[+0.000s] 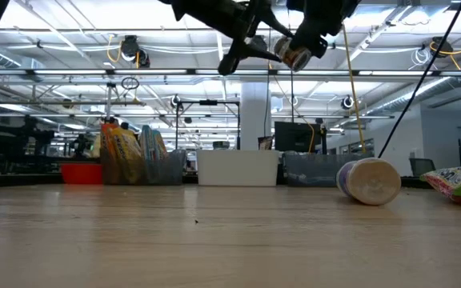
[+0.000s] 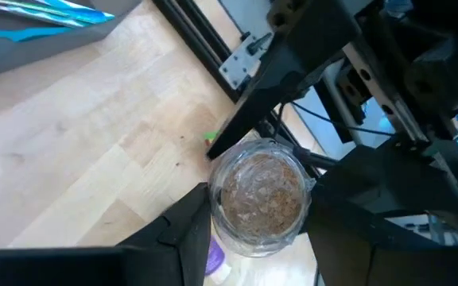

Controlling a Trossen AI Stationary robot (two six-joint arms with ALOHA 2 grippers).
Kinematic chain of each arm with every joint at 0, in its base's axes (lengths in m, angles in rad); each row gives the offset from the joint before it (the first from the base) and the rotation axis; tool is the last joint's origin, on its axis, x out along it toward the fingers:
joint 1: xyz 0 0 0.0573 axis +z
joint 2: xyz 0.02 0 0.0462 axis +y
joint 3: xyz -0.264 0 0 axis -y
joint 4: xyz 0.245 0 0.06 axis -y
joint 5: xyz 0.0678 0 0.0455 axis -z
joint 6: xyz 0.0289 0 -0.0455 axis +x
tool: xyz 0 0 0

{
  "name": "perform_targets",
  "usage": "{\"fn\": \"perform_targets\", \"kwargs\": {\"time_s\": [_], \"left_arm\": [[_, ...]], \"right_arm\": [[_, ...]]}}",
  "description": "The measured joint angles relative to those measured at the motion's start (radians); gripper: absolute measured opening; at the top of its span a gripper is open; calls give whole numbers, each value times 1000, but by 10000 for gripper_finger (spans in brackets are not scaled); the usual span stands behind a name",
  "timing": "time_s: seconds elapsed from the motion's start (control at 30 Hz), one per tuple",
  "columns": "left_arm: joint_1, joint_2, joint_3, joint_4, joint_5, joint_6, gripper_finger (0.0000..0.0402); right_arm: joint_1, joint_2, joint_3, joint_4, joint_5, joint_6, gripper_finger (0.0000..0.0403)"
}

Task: Pick & Place Food Item
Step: Put the brown seasoning bottle into the white bin

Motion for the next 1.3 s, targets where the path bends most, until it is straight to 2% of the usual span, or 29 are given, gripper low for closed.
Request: {"fn": "perform_targets", "kwargs": {"time_s": [0.47, 0.73, 0.83, 0.97, 1.13, 1.3], "left_arm": [[74, 0, 0, -29, -9, 94, 177], [170, 0, 0, -96, -100, 212, 177], [217, 0, 0, -121, -148, 262, 177], [270, 0, 0, -193, -192, 282, 177], [285, 0, 0, -320, -267, 336, 177], [283, 13, 1, -342, -310, 357, 177]], "right_arm": [[-101, -103, -1, -38, -4, -5, 260], [-147, -201, -2, -18, -3, 11, 255], [-148, -230, -45, 75, -5, 46, 258], [-148, -281, -173, 290, -14, 109, 260], [-148, -322, -329, 594, -112, 191, 254], [-148, -314, -398, 702, -114, 235, 250]]}}
